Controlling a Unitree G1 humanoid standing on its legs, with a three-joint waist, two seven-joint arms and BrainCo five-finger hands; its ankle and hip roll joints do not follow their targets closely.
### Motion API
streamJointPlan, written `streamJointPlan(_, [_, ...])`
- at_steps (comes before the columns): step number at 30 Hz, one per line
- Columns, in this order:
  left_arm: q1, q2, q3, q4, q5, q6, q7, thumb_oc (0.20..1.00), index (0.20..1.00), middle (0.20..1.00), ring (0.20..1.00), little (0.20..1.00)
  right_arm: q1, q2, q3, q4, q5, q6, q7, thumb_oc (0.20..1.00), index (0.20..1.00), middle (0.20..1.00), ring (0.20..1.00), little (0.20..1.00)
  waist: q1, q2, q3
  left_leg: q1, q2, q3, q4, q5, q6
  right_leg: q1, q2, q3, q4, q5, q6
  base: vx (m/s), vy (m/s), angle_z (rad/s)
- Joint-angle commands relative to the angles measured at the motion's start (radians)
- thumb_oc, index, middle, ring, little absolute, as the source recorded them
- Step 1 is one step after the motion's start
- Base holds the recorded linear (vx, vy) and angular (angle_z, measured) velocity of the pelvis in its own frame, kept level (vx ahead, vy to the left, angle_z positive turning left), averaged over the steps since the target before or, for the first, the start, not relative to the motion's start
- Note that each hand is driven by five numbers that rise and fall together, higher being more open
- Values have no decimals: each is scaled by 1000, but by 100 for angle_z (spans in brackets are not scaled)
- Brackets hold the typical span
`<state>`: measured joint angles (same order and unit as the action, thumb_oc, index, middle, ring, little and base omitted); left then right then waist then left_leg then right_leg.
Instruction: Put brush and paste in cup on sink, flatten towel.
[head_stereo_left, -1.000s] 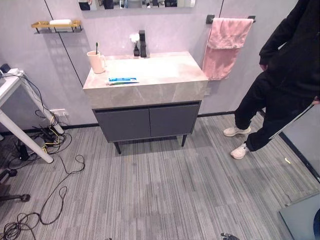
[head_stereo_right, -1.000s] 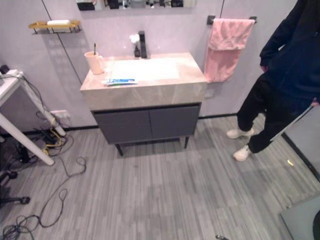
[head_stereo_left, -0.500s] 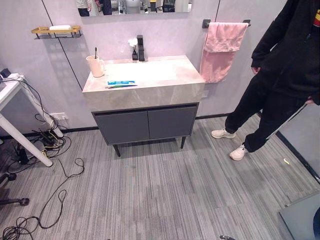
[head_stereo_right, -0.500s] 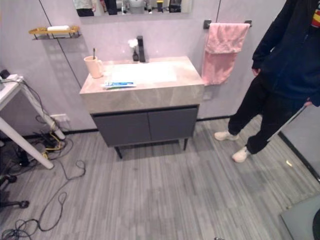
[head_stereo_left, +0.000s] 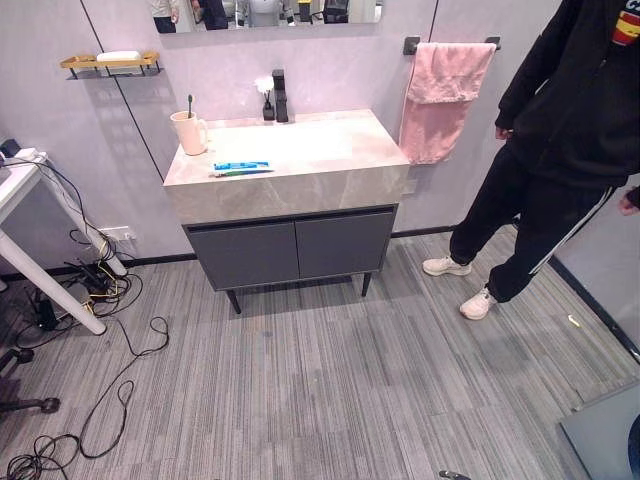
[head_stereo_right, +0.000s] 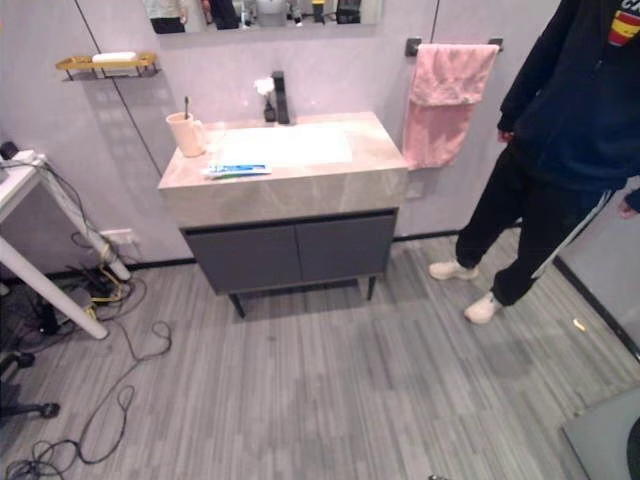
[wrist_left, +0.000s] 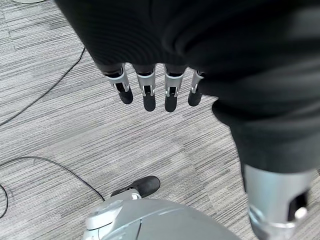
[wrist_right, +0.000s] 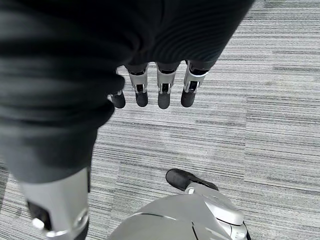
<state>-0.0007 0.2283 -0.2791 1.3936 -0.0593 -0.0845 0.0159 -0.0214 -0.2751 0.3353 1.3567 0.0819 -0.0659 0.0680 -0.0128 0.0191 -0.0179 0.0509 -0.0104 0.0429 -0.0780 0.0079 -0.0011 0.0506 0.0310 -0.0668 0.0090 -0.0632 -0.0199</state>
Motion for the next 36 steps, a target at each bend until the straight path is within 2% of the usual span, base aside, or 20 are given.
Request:
streamJointPlan(1, [-49,-3,23,54,26,-18,6,1000,1000,1000,1000,1000,-35,10,13,35,-15,-11,-6,1000,1000,1000,1000,1000,15,-49,-15,9,-35,29,-9,-17,-6,-28,-114,49,-49,125,150,23,43,0])
streamJointPlan(10, [-54,5,17,54,35,-18,8,1000,1000,1000,1000,1000,-50,7,14,27,-21,-11,-10,1000,1000,1000,1000,1000,18,-48,-3,3,-44,30,-9,-20,6,-56,-124,55,-10,124,158,5,48,-1])
streamJointPlan(15, [-63,10,11,47,42,-18,10,1000,1000,1000,1000,1000,-67,3,14,25,-21,-11,-12,1000,1000,1000,1000,1000,22,-48,17,-6,-54,32,4,-25,20,-89,-133,52,55,120,168,-15,84,-5])
streamJointPlan(18, [-68,16,7,43,47,-18,11,1000,1000,1000,1000,1000,-80,-4,12,17,-19,-13,-15,1000,1000,1000,1000,1000,19,-44,38,-6,-62,29,15,-32,32,-126,-137,56,139,121,174,-11,106,-5])
streamJointPlan(22, [-78,28,-4,30,53,-19,10,1000,1000,1000,1000,1000,-86,-15,5,-7,-2,-19,-19,1000,1000,1000,1000,1000,3,-37,76,9,-79,7,31,-41,50,-211,-146,68,323,185,164,17,159,1])
streamJointPlan(23, [-87,32,-16,22,57,-19,8,1000,1000,1000,1000,1000,-92,-22,8,-18,3,-23,-21,1000,1000,1000,1000,1000,-5,-29,100,17,-80,3,42,-51,57,-248,-138,65,396,185,155,2,147,11])
streamJointPlan(24, [-87,32,-16,22,57,-19,8,1000,1000,1000,1000,1000,-92,-23,8,-18,4,-23,-21,1000,1000,1000,1000,1000,-5,-30,100,17,-80,3,42,-51,57,-249,-138,65,398,184,155,90,150,17])
streamJointPlan(25, [-91,34,-22,22,61,-17,6,1000,1000,1000,1000,1000,-93,-26,6,-18,12,-24,-23,1000,1000,1000,1000,1000,-21,-25,99,26,-87,-16,44,-58,61,-283,-91,88,394,154,145,87,47,21])
streamJointPlan(26, [-91,34,-21,23,61,-17,6,1000,1000,1000,1000,1000,-93,-26,7,-18,12,-24,-23,1000,1000,1000,1000,1000,-22,-25,101,29,-87,-17,43,-60,60,-281,-92,87,398,150,145,199,80,21])
streamJointPlan(27, [-101,41,-20,28,65,-18,8,1000,1000,1000,1000,1000,-93,-29,2,-14,19,-26,-25,1000,1000,1000,1000,1000,-25,-28,100,45,-93,-21,33,-68,59,-305,-79,71,324,136,138,181,26,24])
streamJointPlan(28, [-103,40,-21,31,68,-17,9,1000,1000,1000,1000,1000,-92,-32,1,-11,16,-25,-27,1000,1000,1000,1000,1000,-26,-30,97,52,-96,-16,29,-74,56,-316,-95,46,269,154,142,182,28,21])
streamJointPlan(29, [-103,40,-21,31,68,-17,9,1000,1000,1000,1000,1000,-92,-32,1,-11,16,-25,-27,1000,1000,1000,1000,1000,-28,-28,98,54,-94,-17,29,-75,56,-313,-94,44,267,154,141,224,-31,15])
streamJointPlan(30, [-111,38,-22,33,69,-18,9,1000,1000,1000,1000,1000,-92,-36,-1,-5,10,-24,-26,1000,1000,1000,1000,1000,-42,-33,97,65,-102,-30,31,-94,53,-358,-113,37,166,209,159,164,-27,9])
streamJointPlan(31, [-111,37,-22,33,69,-18,9,1000,1000,1000,1000,1000,-92,-37,-1,-5,10,-24,-26,1000,1000,1000,1000,1000,-43,-30,99,68,-100,-31,31,-96,53,-354,-111,34,163,209,159,257,-37,4])
streamJointPlan(33, [-124,33,-24,36,68,-19,10,1000,1000,1000,1000,1000,-91,-38,-8,5,2,-20,-27,1000,1000,1000,1000,1000,-68,-37,110,110,-103,-57,41,-134,43,-391,-125,63,58,273,182,344,-61,14])
streamJointPlan(35, [-126,27,-25,38,67,-20,10,1000,1000,1000,1000,1000,-88,-38,-9,9,-3,-16,-28,1000,1000,1000,1000,1000,-70,-37,112,122,-101,-61,46,-145,40,-387,-132,56,29,288,186,352,-92,17])
streamJointPlan(36, [-116,25,-22,42,69,-17,4,1000,1000,1000,1000,1000,-67,-38,-10,13,-18,-12,-19,1000,1000,1000,1000,1000,-77,-44,94,173,-95,-74,33,-165,30,-383,-130,8,10,305,187,488,-156,13])
